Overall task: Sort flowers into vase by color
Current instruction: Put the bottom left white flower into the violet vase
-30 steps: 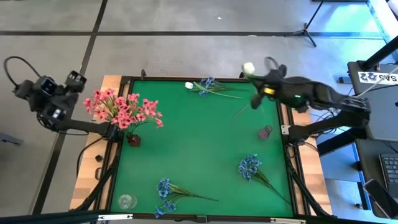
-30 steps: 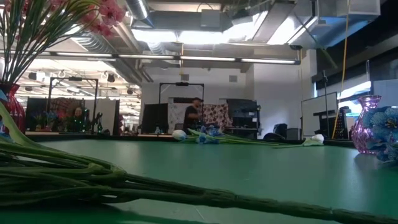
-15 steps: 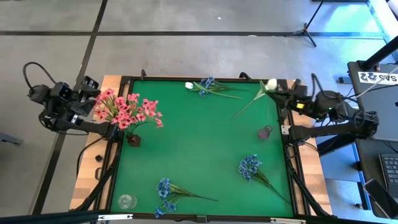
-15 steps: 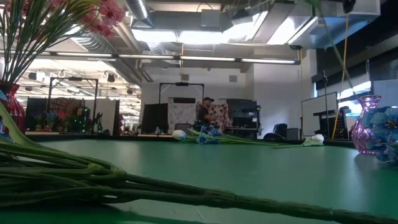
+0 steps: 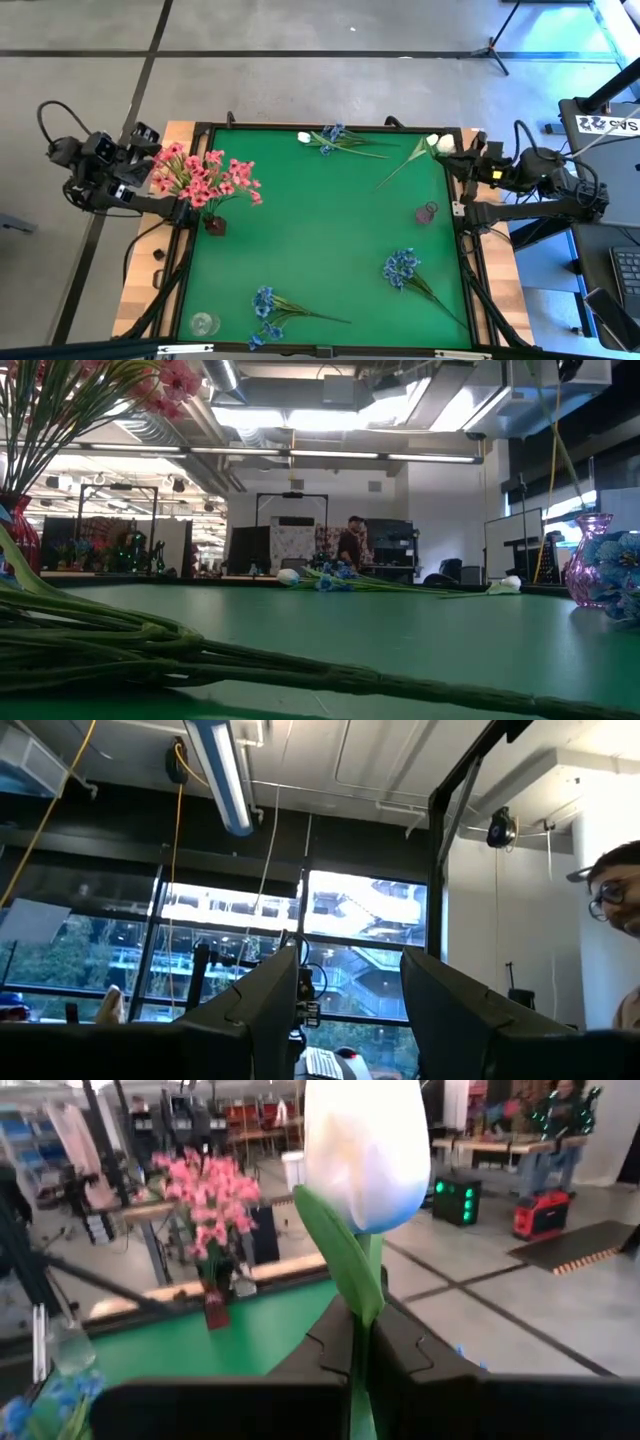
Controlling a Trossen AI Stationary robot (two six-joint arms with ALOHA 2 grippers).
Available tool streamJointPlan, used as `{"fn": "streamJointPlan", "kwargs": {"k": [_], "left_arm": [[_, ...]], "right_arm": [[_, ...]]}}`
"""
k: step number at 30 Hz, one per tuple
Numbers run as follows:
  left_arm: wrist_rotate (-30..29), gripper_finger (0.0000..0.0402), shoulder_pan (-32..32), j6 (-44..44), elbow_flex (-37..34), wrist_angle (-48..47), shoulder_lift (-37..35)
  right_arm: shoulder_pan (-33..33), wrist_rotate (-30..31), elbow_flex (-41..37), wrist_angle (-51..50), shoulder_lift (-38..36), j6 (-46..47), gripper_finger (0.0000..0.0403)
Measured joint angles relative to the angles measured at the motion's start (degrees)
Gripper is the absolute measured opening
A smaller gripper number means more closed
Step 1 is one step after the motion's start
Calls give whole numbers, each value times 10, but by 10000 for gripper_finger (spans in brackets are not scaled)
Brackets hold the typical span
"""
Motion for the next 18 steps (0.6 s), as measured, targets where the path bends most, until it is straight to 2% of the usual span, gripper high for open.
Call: {"fn": "streamJointPlan", "kwargs": {"k": [10, 13, 18], "left_arm": [[0, 174, 0, -2, 0, 0, 0], [0, 174, 0, -5, 0, -1, 0], [0, 174, 0, -5, 0, 10, 0]], "right_arm": [[0, -5, 0, -114, 11, 11, 20], [0, -4, 0, -156, 18, 18, 52], [0, -2, 24, -231, 42, 72, 134]]}}
